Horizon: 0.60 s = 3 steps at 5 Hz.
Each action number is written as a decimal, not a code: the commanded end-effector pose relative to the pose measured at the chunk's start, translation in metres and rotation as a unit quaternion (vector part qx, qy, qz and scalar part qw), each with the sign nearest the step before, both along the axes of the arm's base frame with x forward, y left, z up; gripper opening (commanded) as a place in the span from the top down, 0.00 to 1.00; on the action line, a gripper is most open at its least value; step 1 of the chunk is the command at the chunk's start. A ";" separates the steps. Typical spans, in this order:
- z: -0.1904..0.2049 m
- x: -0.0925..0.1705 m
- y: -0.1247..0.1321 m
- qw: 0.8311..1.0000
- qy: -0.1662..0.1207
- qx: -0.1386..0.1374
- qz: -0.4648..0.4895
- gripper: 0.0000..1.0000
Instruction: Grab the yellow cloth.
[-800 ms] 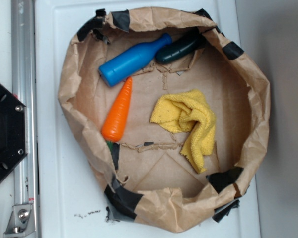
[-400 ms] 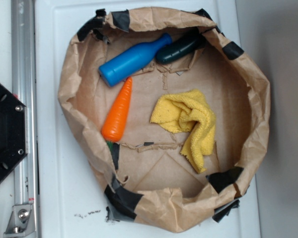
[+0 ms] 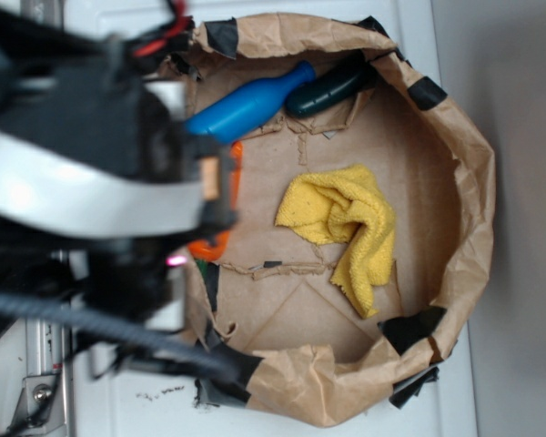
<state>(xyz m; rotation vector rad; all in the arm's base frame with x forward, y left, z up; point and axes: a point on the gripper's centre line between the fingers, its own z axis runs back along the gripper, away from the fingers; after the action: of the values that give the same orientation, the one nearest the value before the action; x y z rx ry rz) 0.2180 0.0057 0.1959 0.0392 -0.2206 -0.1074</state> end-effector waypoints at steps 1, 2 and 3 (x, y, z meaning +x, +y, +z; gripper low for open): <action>-0.067 0.060 0.023 0.996 -0.042 0.032 -0.067 0.00; -0.087 0.082 0.019 0.991 -0.060 0.017 -0.120 0.00; -0.115 0.100 0.007 0.986 -0.056 -0.006 -0.158 0.00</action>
<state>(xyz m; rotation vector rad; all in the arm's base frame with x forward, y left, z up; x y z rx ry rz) 0.3051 0.0170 0.0559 -0.0285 -0.2646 -0.3924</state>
